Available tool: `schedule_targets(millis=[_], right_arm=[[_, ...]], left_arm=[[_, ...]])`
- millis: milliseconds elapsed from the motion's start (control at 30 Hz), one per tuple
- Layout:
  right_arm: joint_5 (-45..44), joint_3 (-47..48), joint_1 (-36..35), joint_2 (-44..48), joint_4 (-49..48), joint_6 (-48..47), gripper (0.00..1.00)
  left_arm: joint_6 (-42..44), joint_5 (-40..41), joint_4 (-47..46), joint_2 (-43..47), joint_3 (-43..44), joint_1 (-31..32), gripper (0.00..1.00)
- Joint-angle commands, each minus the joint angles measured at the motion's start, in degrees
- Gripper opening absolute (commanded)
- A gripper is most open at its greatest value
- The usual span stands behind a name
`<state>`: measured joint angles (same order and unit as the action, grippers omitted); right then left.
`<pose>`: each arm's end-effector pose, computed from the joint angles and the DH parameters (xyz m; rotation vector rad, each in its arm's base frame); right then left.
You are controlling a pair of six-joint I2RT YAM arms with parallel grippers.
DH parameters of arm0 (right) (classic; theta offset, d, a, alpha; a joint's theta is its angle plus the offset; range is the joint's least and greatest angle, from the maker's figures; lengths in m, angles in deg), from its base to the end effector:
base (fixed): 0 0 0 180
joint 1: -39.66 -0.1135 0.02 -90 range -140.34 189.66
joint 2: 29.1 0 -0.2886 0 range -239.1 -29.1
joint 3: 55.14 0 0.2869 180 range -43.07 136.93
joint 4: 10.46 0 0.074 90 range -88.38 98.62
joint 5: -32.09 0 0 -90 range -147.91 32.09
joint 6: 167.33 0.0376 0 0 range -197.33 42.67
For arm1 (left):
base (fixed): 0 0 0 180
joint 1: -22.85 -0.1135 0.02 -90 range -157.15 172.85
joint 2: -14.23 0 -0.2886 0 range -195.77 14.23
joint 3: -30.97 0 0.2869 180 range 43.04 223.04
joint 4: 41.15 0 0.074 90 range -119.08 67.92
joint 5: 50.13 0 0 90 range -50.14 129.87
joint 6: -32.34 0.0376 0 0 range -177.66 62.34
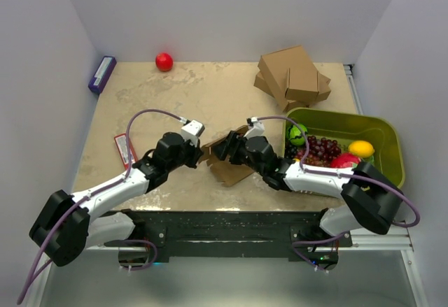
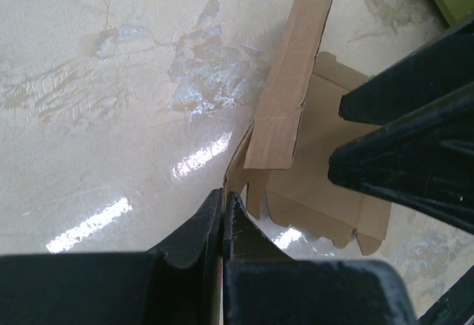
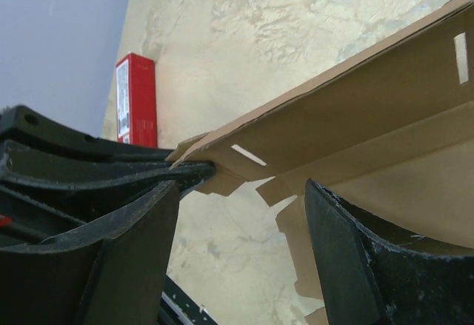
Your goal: Fold the paper box
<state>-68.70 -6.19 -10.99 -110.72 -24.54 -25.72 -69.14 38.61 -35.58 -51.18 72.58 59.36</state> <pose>0.2113 0.2465 0.2088 0.1542 2.0213 1.0119 0.2082 -0.1552 0.2054 0.4744 2.0739 -0.5272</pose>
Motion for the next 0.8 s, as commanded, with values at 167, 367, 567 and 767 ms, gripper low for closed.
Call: schedule_targets(millis=[167,367,567,767], right_arm=[[-5.6,7.0,-2.6,-1.7,2.1,-2.4,0.72],[-7.8,10.5,-3.0,-4.6,5.7,0.0,0.71],[-7.8,11.2,-3.3,-6.9,6.6,0.2,0.68],[-9.6,11.3,-3.9,-6.6,7.9,-1.3,0.6]], left_arm=[[-1.3,-0.6,-0.9,0.0,1.9,0.2,0.0],[-1.3,-0.4,-0.8,0.7,1.6,0.2,0.0],[-1.3,-0.3,-0.4,1.2,1.8,0.2,0.0],[-1.3,-0.1,0.3,1.4,2.1,0.2,0.0]])
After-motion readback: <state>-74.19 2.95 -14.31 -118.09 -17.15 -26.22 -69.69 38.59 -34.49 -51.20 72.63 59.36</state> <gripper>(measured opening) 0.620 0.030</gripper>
